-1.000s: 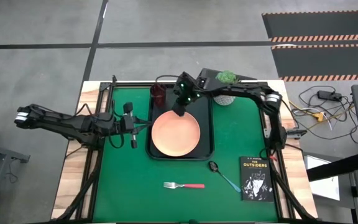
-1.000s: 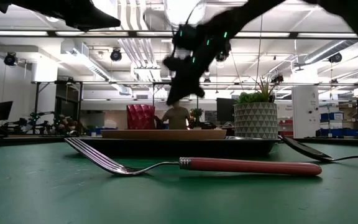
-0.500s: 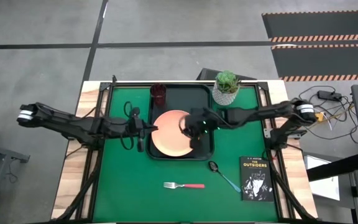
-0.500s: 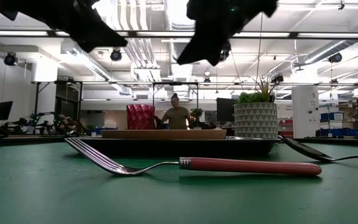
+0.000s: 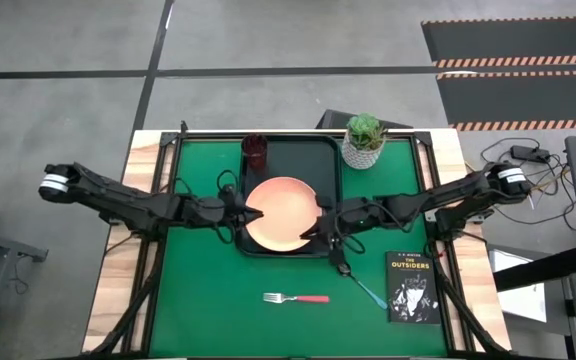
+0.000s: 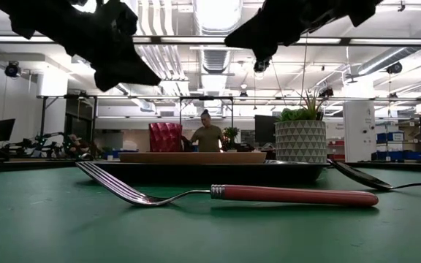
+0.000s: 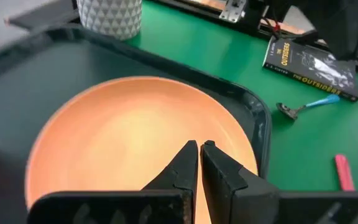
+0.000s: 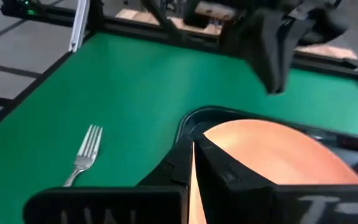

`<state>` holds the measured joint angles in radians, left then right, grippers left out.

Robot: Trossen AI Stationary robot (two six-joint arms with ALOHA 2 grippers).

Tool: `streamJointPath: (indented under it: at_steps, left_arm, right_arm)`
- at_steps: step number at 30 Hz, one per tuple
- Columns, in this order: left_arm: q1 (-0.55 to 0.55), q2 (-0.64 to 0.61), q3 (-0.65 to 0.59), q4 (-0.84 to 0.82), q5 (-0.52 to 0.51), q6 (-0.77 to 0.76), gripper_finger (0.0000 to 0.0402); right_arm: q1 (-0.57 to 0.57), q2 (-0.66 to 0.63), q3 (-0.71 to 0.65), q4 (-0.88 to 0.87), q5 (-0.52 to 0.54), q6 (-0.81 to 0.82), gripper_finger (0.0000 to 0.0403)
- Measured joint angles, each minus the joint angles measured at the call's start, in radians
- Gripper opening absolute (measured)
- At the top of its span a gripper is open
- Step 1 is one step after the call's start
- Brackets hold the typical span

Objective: Pick and place plate/cup/fork/spoon on tray
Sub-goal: Put the blue spoon on the top of the black tray

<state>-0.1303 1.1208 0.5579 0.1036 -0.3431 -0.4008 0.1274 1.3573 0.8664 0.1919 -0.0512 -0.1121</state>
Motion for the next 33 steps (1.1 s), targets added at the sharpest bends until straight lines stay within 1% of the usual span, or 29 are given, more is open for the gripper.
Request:
streamJointPath:
  at_steps: [4, 12, 18, 21, 25, 33]
  left_arm:
    - [-0.016, 0.036, 0.002, 0.024, 0.008, -0.062, 0.0002]
    - [-0.022, 0.050, 0.003, 0.071, 0.010, -0.030, 0.0002]
    - [-0.022, 0.020, 0.003, 0.072, 0.009, 0.057, 0.0002]
    - [-0.022, 0.001, 0.003, 0.073, 0.009, 0.112, 0.0002]
    - [-0.022, -0.010, 0.003, 0.072, 0.008, 0.179, 0.0002]
    - [-0.022, -0.012, 0.003, 0.072, 0.004, 0.304, 0.0002]
  right_arm:
    - [-0.002, -0.028, -0.022, 0.023, 0.003, -0.018, 0.0009]
    - [-0.001, -0.041, -0.023, 0.022, 0.002, -0.006, 0.0009]
    - [0.003, -0.036, -0.023, 0.015, -0.002, 0.174, 0.0013]
    - [0.019, -0.036, -0.023, -0.023, -0.002, 0.234, 0.0032]
    - [0.056, -0.037, -0.022, -0.065, -0.001, 0.315, 0.0074]
    - [0.133, -0.039, -0.021, -0.110, -0.004, 0.582, 0.0156]
